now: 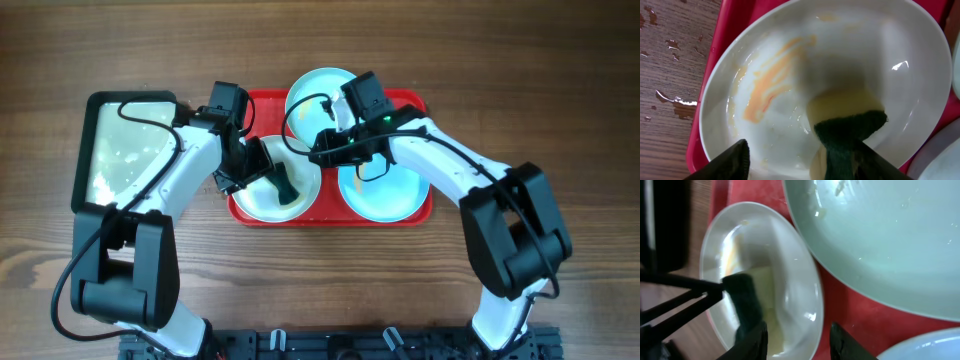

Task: Clean dirty plates on tray and stack at the side
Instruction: 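Scrub the white plate with the sponge in the left gripper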

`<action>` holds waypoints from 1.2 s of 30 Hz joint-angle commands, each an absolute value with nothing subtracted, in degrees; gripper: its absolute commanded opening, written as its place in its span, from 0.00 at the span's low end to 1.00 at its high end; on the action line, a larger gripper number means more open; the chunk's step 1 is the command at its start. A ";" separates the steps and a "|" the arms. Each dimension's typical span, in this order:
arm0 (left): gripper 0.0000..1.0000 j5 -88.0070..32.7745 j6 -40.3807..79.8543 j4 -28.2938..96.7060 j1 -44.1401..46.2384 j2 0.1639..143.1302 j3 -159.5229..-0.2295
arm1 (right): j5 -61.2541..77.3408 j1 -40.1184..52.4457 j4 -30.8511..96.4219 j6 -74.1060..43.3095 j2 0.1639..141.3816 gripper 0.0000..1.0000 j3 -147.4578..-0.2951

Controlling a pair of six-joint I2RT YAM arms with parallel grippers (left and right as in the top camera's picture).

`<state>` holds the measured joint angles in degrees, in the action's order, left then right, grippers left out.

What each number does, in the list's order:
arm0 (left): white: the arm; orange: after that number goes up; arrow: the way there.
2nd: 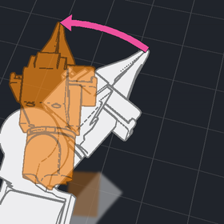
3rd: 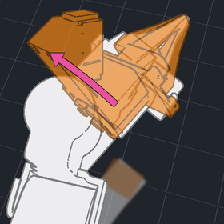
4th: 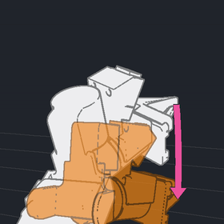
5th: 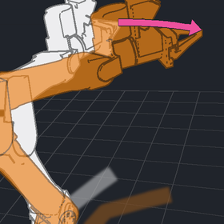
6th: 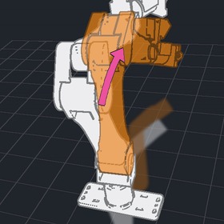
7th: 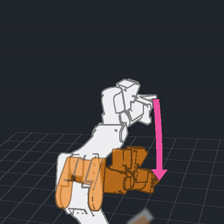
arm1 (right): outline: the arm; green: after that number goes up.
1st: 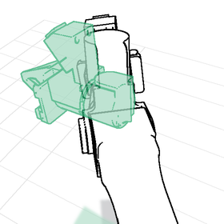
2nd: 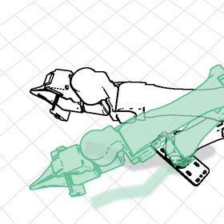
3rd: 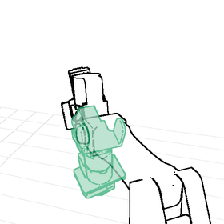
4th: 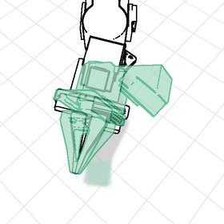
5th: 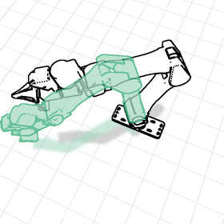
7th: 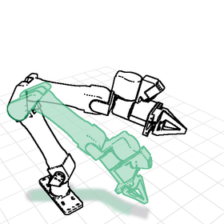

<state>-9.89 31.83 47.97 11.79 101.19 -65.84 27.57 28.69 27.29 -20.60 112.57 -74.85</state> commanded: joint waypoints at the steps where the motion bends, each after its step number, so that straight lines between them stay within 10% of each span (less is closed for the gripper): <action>1: 0.65 -11.05 31.77 48.01 11.77 99.88 -65.78 | 23.94 29.12 27.24 -21.17 113.56 0.41 -75.77; 26: 0.55 -11.14 32.27 35.18 19.53 100.09 -57.74 | 17.98 32.67 25.89 -28.73 118.67 0.13 -75.85; 32: 0.29 -10.63 32.21 32.36 19.77 100.09 -56.36 | 17.96 32.62 25.56 -30.02 118.67 0.13 -75.85; 34: 0.04 -4.62 32.18 32.95 19.75 100.09 -56.36 | 17.96 32.62 25.74 -30.02 118.67 0.11 -75.85; 36: 0.04 7.18 32.16 33.89 19.75 100.09 -56.36 | 17.98 32.62 25.76 -30.02 118.65 0.11 -75.85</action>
<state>-7.40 32.25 32.95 19.62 100.99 -57.06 18.55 32.71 25.82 -29.39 117.45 -74.85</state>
